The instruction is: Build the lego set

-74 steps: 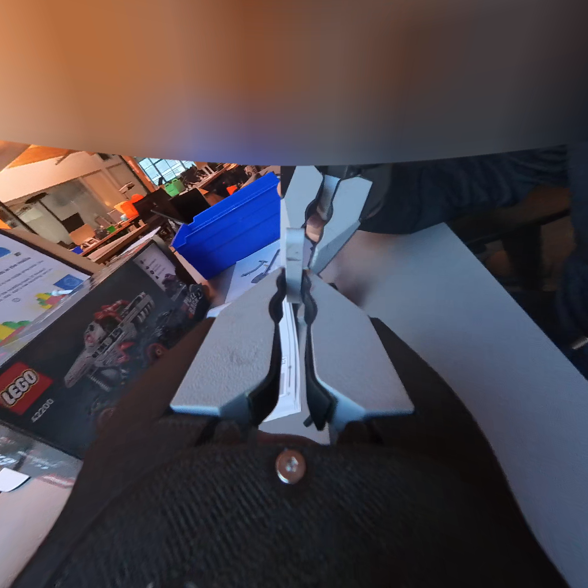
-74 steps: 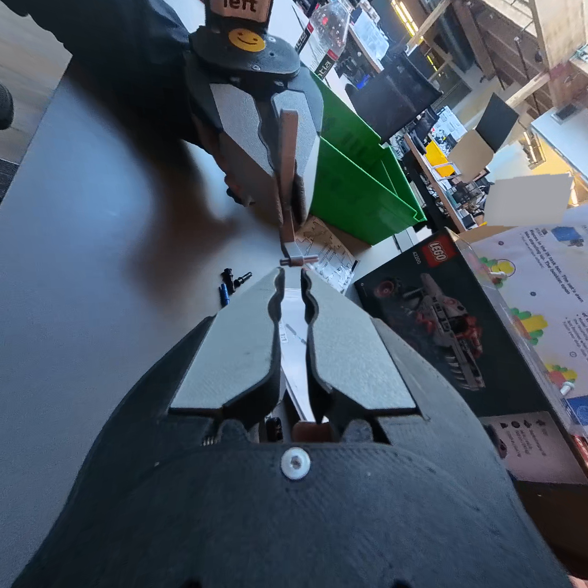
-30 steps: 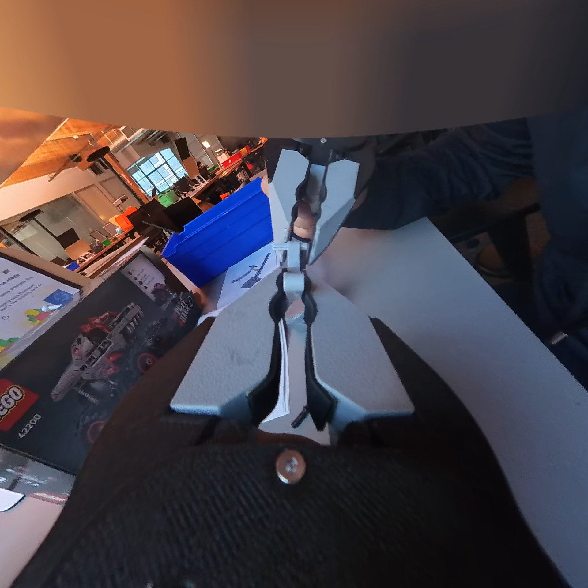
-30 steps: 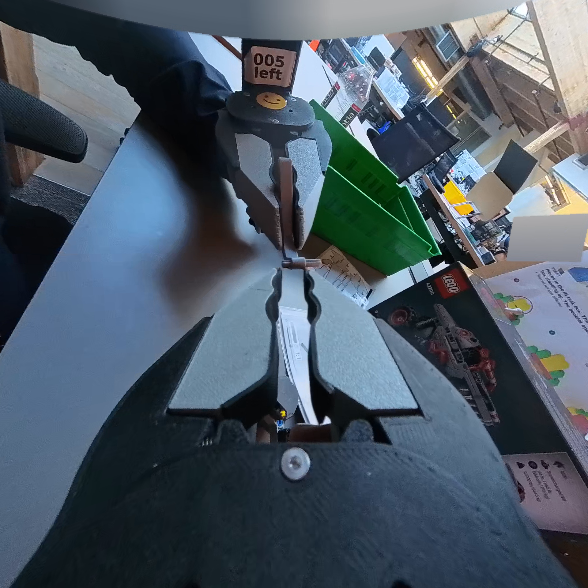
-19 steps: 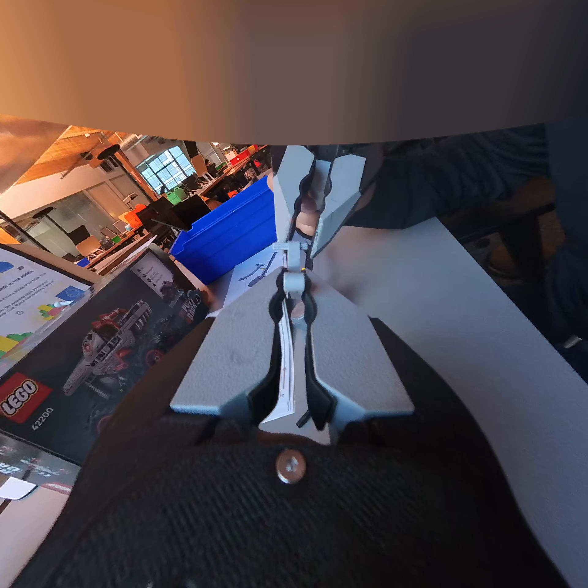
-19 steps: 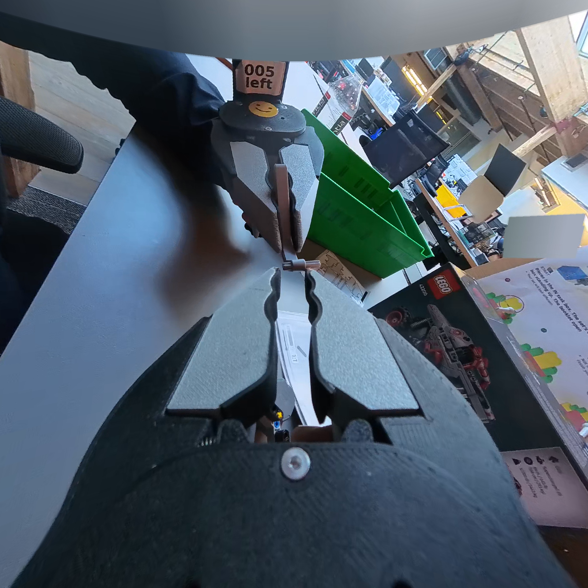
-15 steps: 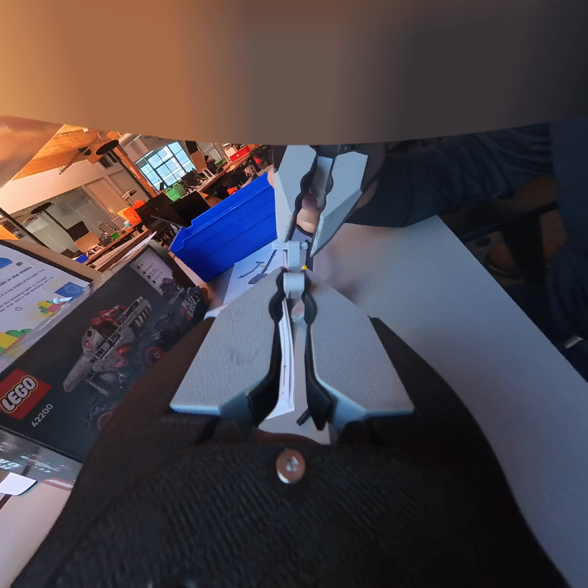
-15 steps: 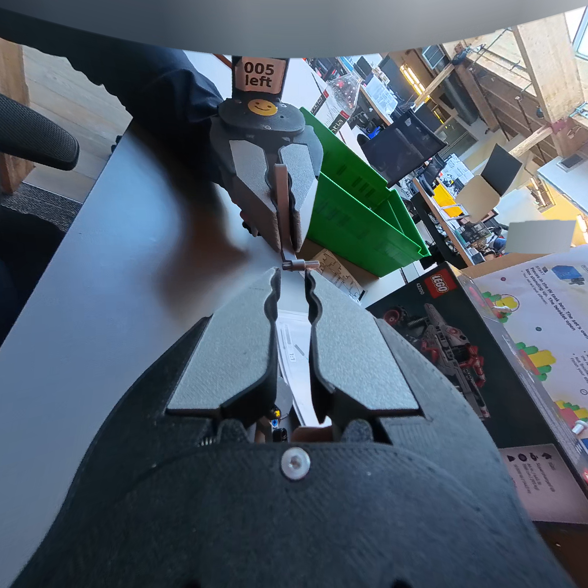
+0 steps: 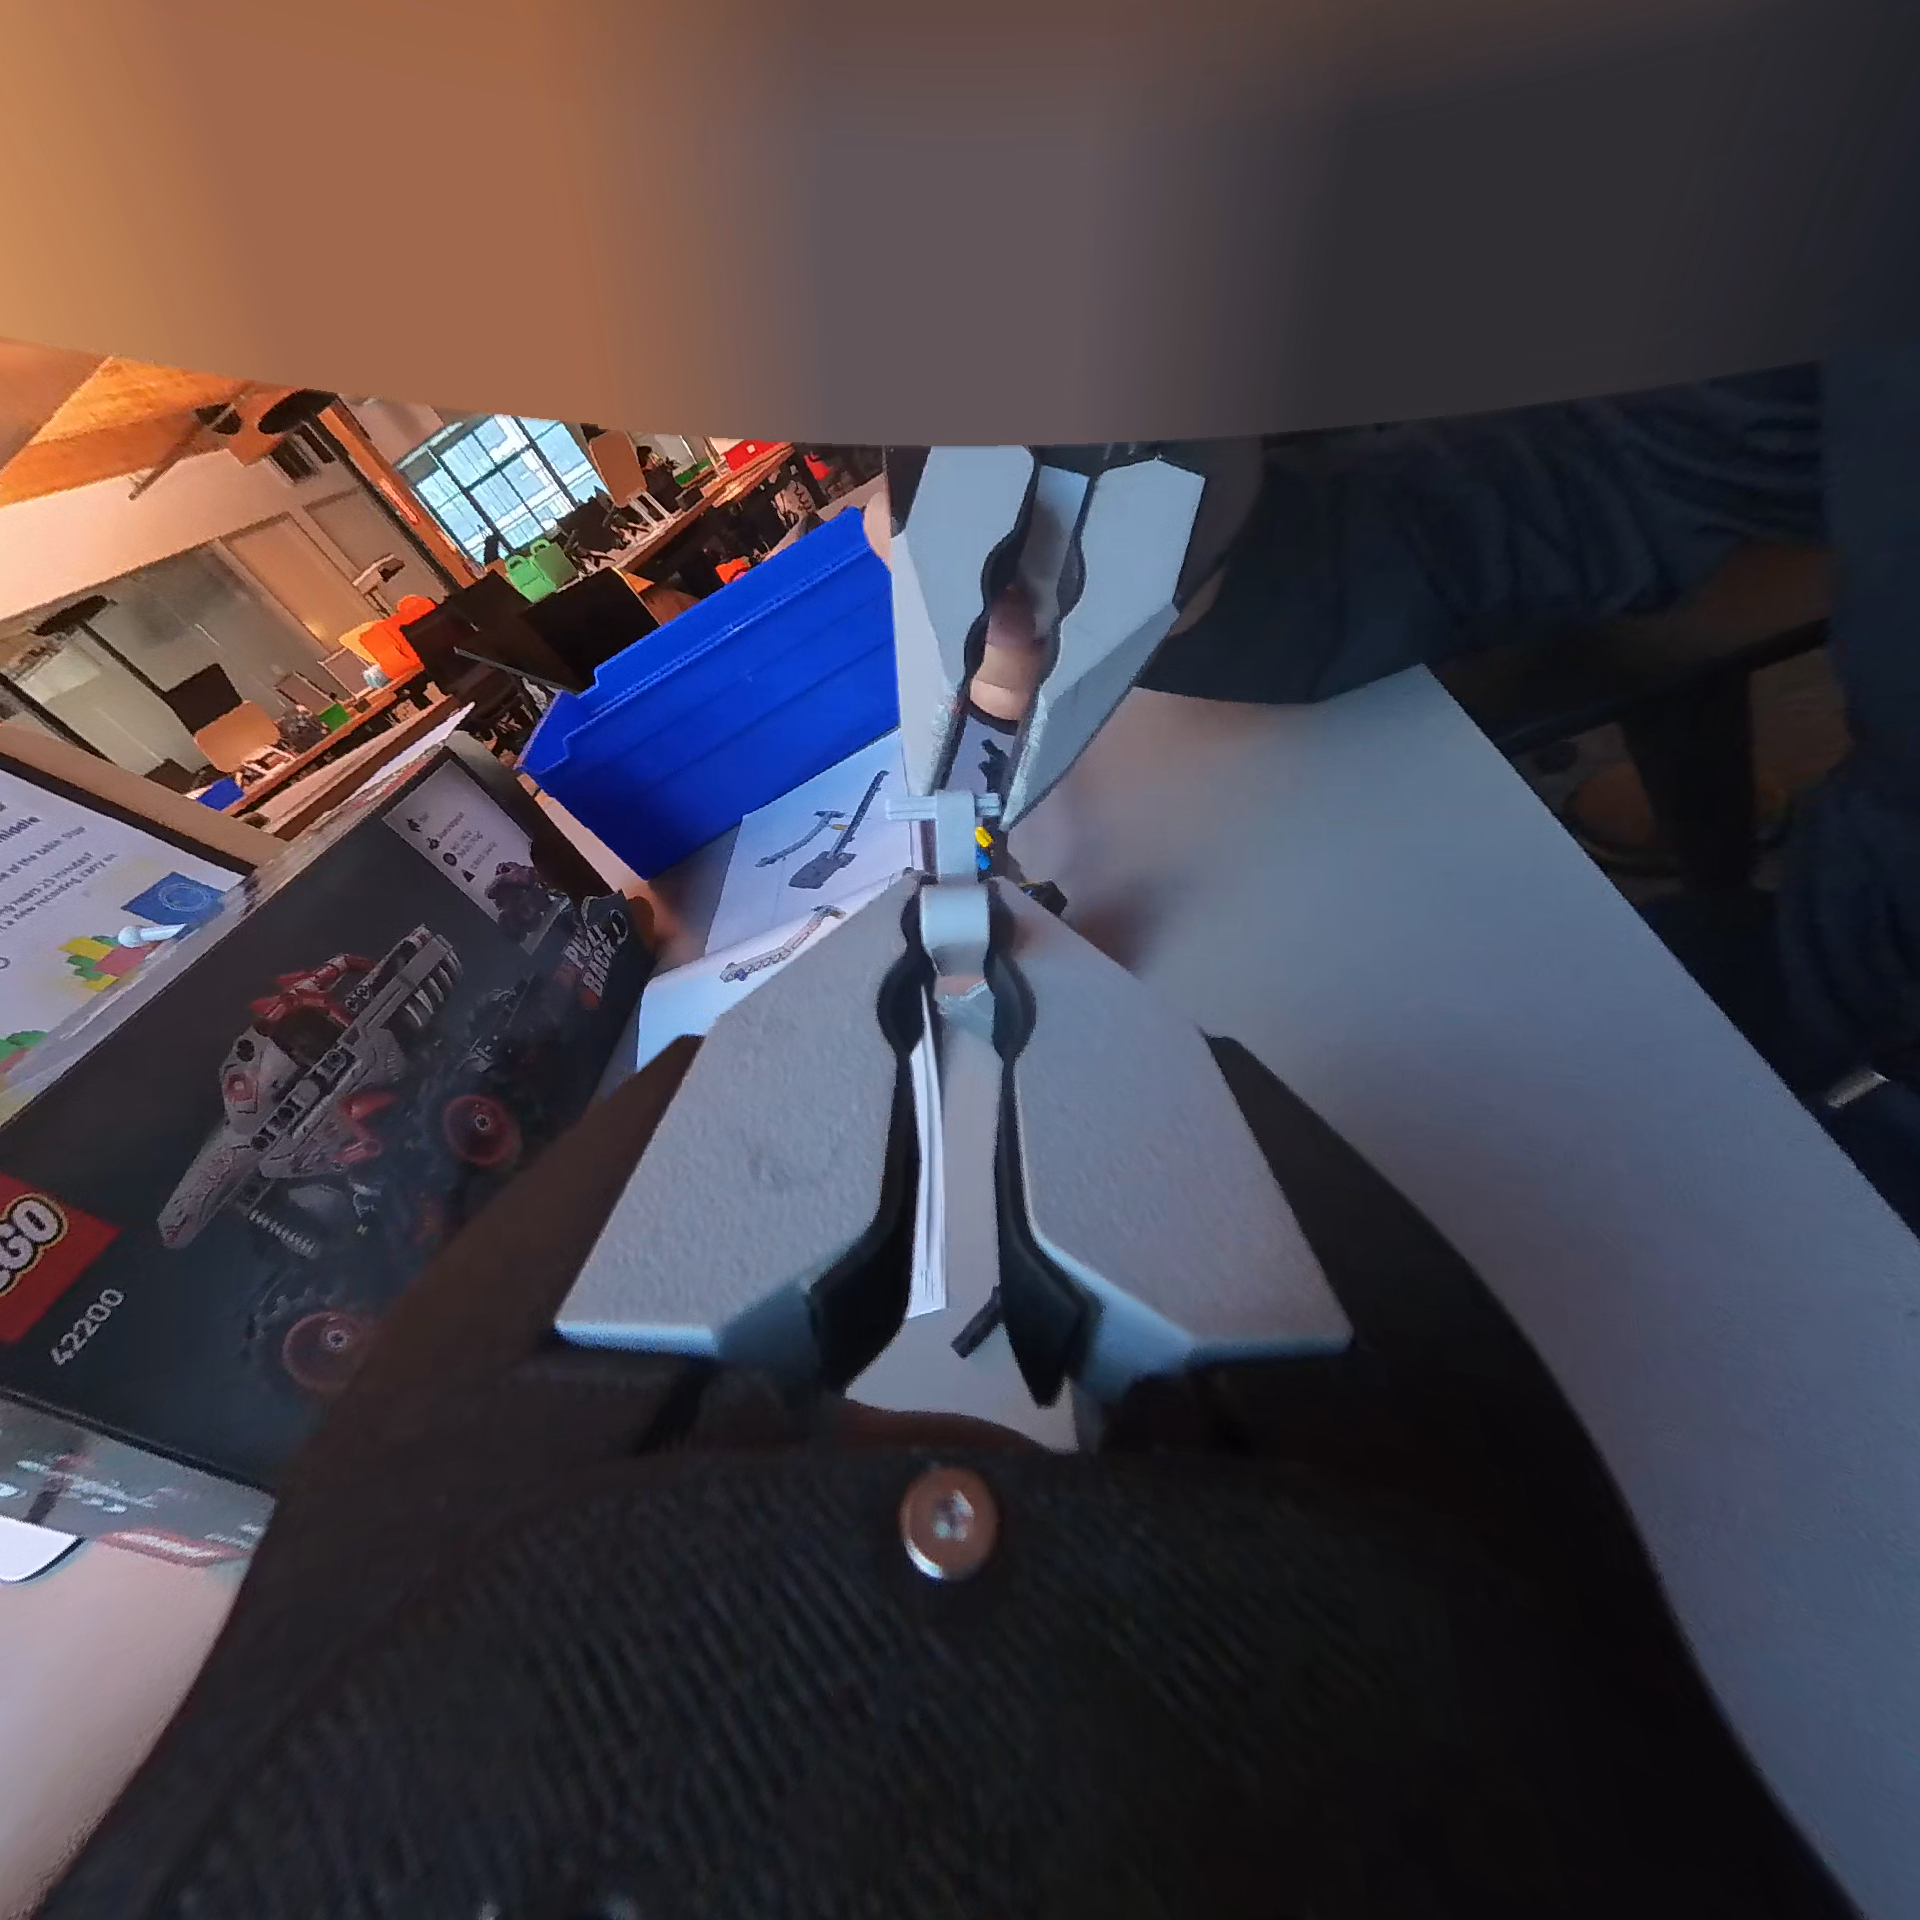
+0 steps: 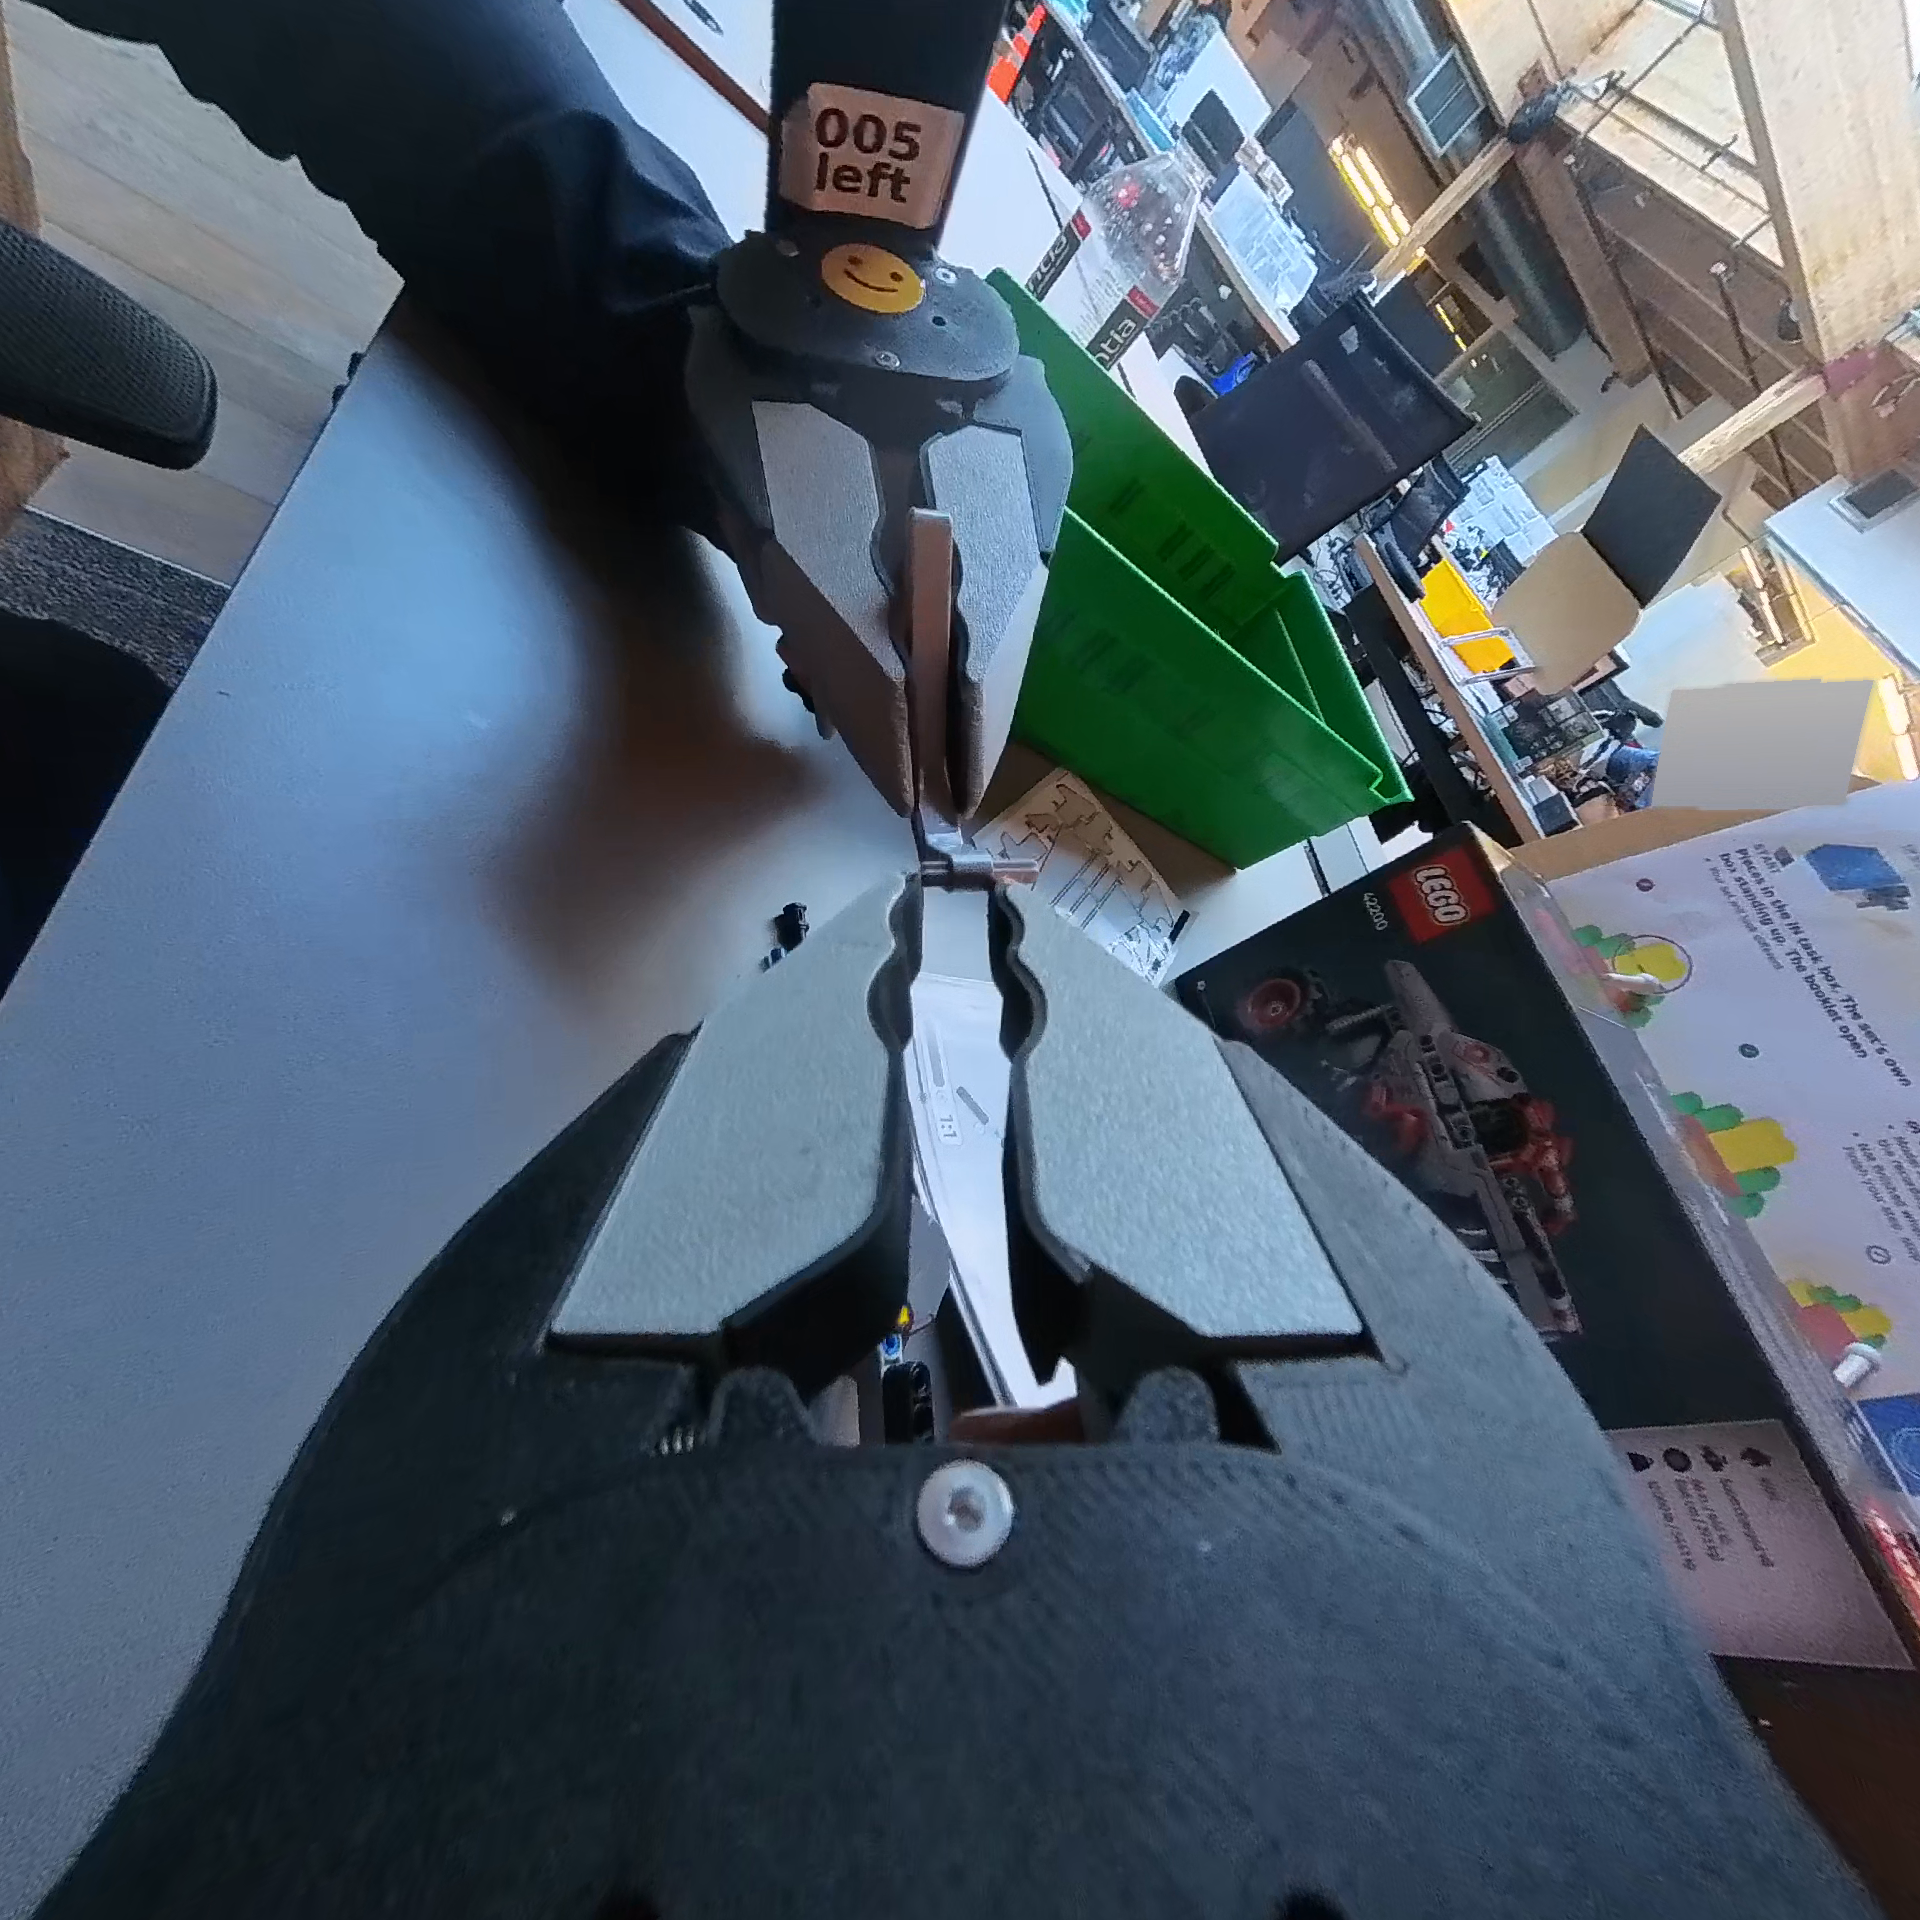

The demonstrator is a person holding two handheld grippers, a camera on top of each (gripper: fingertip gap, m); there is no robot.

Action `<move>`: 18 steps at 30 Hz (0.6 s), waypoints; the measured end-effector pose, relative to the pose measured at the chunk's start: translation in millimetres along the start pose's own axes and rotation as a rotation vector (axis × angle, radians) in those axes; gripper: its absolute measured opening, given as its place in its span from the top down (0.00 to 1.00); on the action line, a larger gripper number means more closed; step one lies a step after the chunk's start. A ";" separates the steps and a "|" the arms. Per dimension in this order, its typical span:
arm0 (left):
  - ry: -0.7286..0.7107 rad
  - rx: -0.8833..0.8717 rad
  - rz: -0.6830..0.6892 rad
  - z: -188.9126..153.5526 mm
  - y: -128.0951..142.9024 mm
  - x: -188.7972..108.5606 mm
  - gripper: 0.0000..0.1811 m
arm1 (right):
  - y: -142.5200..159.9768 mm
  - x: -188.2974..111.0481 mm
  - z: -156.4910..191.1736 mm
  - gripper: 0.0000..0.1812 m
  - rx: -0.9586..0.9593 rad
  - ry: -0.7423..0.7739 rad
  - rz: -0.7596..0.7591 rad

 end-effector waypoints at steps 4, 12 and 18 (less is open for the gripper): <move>0.002 -0.013 0.002 -0.3 0.7 0.3 0.96 | 0.8 -0.4 0.6 0.95 -0.024 0.002 0.011; 0.001 -0.021 0.007 -0.1 1.6 0.6 0.96 | 5.8 0.5 -0.8 0.97 -0.060 0.031 0.043; -0.003 0.017 0.016 4.4 2.7 -1.7 0.96 | 7.4 3.1 -4.5 0.97 0.148 0.015 0.014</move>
Point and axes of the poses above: each gripper's, where its closed fingertips meet, x out along the fingers, y out of its underside, z = x × y across the jaws, the point moved 2 cm from there along -x, back along the fingers, and after that the axes turned 14 degrees about -z, right-handed, at the moved point
